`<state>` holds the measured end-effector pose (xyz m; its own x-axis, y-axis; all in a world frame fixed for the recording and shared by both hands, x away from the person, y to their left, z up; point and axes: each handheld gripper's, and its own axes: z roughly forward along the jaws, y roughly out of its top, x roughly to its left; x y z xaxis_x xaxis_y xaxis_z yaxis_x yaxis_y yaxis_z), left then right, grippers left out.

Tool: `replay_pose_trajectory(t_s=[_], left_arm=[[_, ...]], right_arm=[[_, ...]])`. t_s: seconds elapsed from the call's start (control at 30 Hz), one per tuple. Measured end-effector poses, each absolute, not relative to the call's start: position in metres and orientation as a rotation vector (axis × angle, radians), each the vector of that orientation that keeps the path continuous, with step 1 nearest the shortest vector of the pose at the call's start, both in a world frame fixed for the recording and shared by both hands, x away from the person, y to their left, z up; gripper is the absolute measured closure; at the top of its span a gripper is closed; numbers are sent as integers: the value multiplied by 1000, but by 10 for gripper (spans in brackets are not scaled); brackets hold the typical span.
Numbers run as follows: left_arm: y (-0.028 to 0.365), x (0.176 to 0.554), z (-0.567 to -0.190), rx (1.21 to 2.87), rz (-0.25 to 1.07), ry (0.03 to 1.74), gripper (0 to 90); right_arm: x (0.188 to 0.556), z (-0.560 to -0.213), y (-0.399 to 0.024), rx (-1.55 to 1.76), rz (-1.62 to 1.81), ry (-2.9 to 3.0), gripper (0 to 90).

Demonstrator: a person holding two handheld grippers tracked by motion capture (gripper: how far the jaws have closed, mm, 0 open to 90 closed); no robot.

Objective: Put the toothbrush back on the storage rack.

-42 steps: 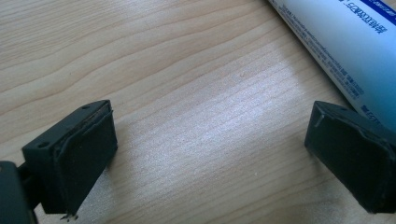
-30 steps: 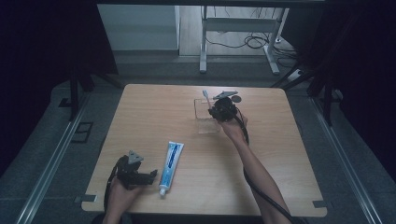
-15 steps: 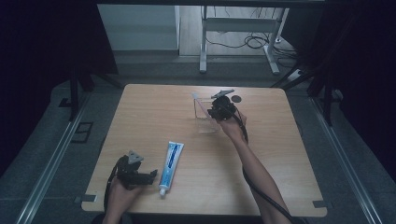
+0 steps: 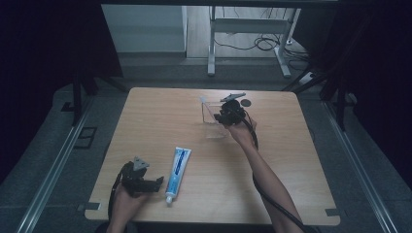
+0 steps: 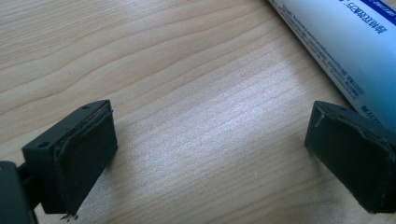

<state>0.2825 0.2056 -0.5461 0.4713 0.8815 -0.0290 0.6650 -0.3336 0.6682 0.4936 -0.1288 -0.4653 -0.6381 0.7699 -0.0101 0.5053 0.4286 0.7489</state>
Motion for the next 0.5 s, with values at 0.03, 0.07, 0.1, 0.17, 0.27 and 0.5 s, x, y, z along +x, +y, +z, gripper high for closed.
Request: replay_pose_trajectory(t_s=[0.03, 0.07, 0.1, 0.17, 0.27, 0.5], left_arm=[[206, 283, -546, 2104, 454, 1277, 23], [206, 283, -546, 2104, 455, 1277, 23], [206, 283, -546, 2104, 455, 1276, 23], [206, 283, -546, 2105, 455, 1276, 23], [206, 283, -546, 2105, 455, 1276, 23], [206, 283, -546, 2105, 456, 1276, 23]], right_arm=[[493, -464, -129, 1091, 1050, 2337, 629], [492, -463, -129, 1091, 1059, 2342, 626], [492, -462, -130, 1092, 1069, 2347, 625], [490, -461, -131, 1091, 1081, 2351, 624], [488, -459, -133, 1097, 1105, 2357, 624], [483, -455, -141, 1100, 1159, 2365, 621]])
